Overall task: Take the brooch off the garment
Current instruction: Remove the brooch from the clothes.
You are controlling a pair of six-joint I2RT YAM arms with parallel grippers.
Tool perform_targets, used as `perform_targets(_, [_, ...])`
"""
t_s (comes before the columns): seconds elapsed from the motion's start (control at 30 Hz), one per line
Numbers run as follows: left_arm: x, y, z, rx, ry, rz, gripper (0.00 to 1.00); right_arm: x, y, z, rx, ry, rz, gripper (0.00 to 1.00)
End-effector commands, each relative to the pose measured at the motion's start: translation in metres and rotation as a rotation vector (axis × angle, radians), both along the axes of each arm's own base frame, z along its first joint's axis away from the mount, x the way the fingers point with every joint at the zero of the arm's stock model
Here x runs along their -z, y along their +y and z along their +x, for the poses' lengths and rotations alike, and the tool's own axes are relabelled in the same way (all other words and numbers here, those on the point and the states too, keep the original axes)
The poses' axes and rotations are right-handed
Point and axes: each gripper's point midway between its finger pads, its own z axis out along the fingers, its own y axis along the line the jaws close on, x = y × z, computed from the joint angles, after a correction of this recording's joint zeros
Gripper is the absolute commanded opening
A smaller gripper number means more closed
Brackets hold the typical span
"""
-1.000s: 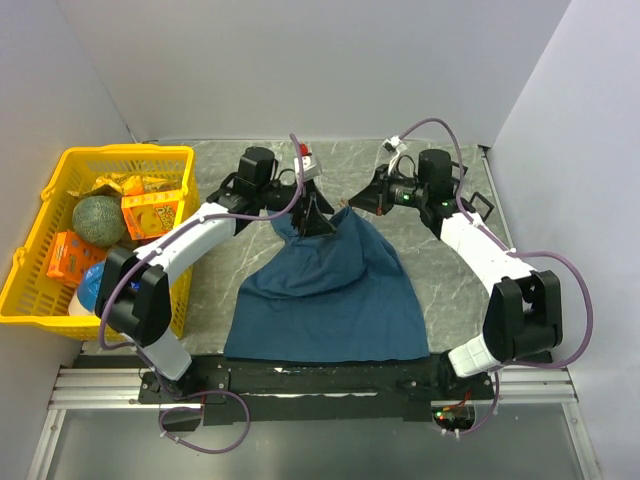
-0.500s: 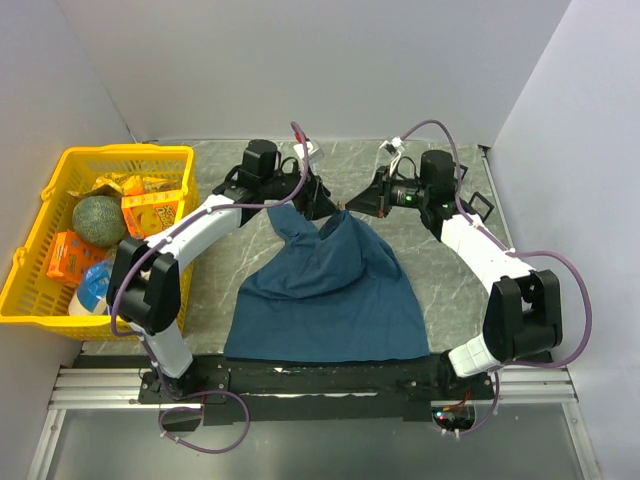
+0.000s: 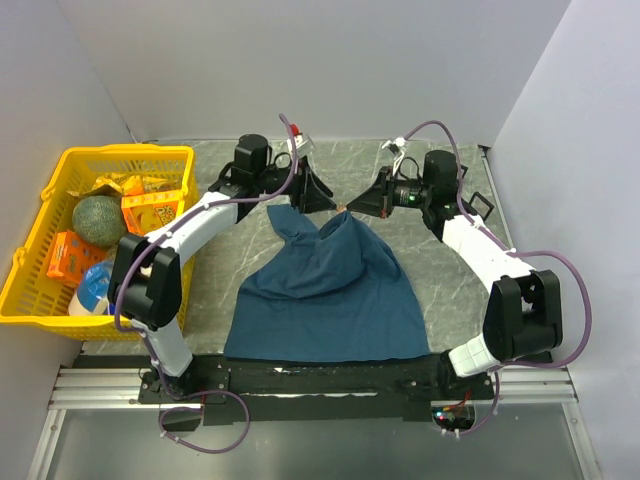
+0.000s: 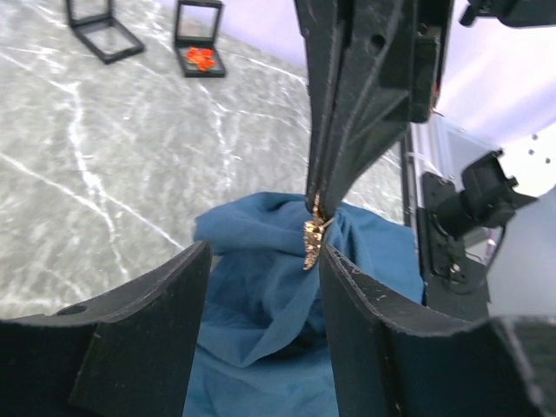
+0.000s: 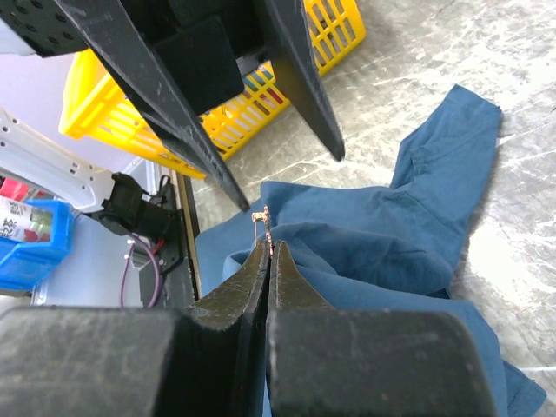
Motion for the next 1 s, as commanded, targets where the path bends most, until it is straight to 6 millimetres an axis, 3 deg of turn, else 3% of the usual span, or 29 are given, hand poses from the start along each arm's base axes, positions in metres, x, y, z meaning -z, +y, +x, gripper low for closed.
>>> perform_targets(0.0, [-0.010,-0.009,-0.015,0.115,0.002,-0.042,0.58,-0.017,-0.002,-0.001,-0.012,-0.069,0.029,0.00])
perform_targets(0.27, [-0.006,-0.012,-0.025,0.153,0.020,-0.054,0.56,-0.019,-0.004,0.000,-0.008,-0.066,0.034,0.00])
perform_targets(0.47, [-0.007,-0.017,-0.025,0.154,0.031,-0.067,0.48,-0.018,-0.003,0.000,-0.007,-0.062,0.034,0.00])
perform_targets(0.7, [0.000,-0.022,-0.031,0.176,0.037,-0.054,0.30,-0.019,-0.004,-0.001,-0.004,-0.065,0.037,0.00])
perform_targets(0.97, [0.004,-0.021,-0.033,0.178,0.042,-0.046,0.29,-0.022,-0.006,0.001,0.003,-0.065,0.039,0.00])
